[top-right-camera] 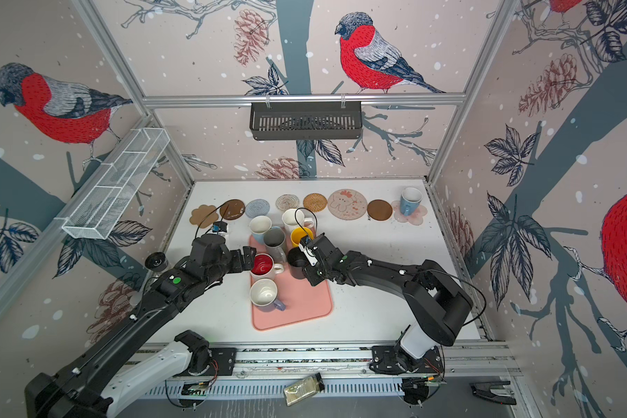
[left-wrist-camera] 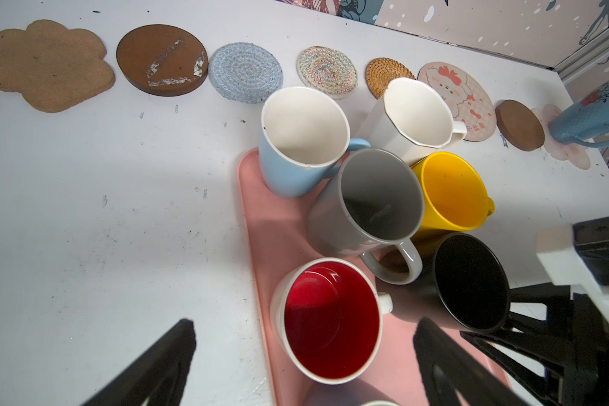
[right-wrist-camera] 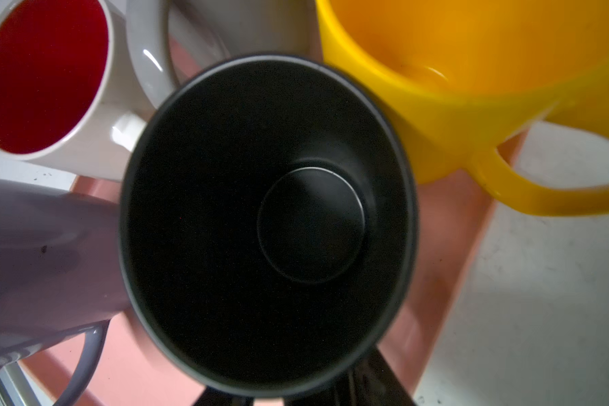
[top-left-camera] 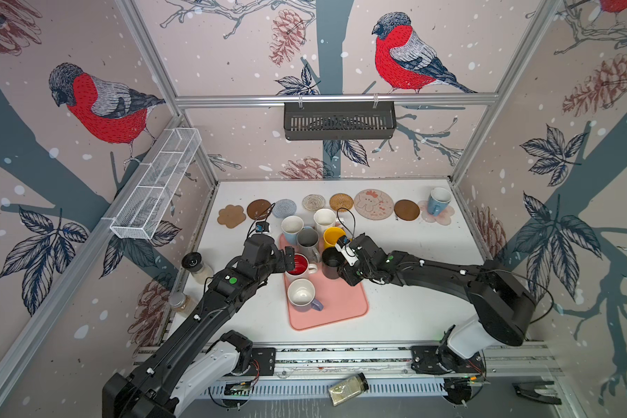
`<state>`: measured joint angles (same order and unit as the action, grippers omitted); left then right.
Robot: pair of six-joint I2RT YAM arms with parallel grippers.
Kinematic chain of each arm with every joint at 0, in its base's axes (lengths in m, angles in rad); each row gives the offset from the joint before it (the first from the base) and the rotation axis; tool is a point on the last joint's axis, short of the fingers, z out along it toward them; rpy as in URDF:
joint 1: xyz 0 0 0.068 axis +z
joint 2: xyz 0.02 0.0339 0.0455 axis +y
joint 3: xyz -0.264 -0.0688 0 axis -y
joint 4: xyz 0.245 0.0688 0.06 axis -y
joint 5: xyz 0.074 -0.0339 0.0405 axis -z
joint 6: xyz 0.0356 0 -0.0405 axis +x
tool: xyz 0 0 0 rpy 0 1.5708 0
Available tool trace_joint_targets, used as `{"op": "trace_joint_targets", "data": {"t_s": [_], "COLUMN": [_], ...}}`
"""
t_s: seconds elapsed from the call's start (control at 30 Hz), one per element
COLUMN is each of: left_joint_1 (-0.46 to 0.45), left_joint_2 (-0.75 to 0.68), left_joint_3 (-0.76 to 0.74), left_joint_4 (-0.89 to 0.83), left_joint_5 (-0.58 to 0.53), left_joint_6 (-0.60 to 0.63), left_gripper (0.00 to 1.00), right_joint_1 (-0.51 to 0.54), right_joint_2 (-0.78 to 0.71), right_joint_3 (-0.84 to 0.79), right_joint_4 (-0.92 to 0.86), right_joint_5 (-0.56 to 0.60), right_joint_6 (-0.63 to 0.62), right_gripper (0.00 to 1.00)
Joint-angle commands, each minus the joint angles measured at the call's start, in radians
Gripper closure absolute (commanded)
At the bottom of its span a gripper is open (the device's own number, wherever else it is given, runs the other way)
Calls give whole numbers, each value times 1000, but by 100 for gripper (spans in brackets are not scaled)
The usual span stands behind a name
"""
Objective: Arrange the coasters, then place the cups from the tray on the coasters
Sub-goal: 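Lower the right gripper onto the black mug rim and close it, then carry the black mug to the dark brown coaster while the left gripper advances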
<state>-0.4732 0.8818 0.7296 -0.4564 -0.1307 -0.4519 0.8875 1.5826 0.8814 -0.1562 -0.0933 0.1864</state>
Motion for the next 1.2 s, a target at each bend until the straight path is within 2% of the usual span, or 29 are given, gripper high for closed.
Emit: {"op": "trace_joint_targets", "data": {"t_s": [0.0,0.23,0.43,0.8,0.97,1.17], "left_joint_1": [4,11,11,9,4,-40], "left_joint_2": [-4,-7,-12,-19,-19,32], "left_joint_3": [-2,-5,-5,-9,9,86], "left_joint_4": [10,13,11,17,10,-13], "left_joint_5": [5,11,9,21,51,40], "left_joint_6": [13,15,14,18,15,3], "left_gripper": [3,3,3,3,3,3], "right_joint_1": [4,24,41,95,113,96], "right_joint_2": [8,-1,-15,-102,-193,-302], "right_joint_3": [13,24,32,51,48,81], "right_joint_4": [-14,-33,-48,-105,-129,-205], "right_joint_5": [26,47,55,58,87,165], "right_joint_6": [1,5,13,31,74,136], "right_gripper": [68,81,86,88,94,96]}}
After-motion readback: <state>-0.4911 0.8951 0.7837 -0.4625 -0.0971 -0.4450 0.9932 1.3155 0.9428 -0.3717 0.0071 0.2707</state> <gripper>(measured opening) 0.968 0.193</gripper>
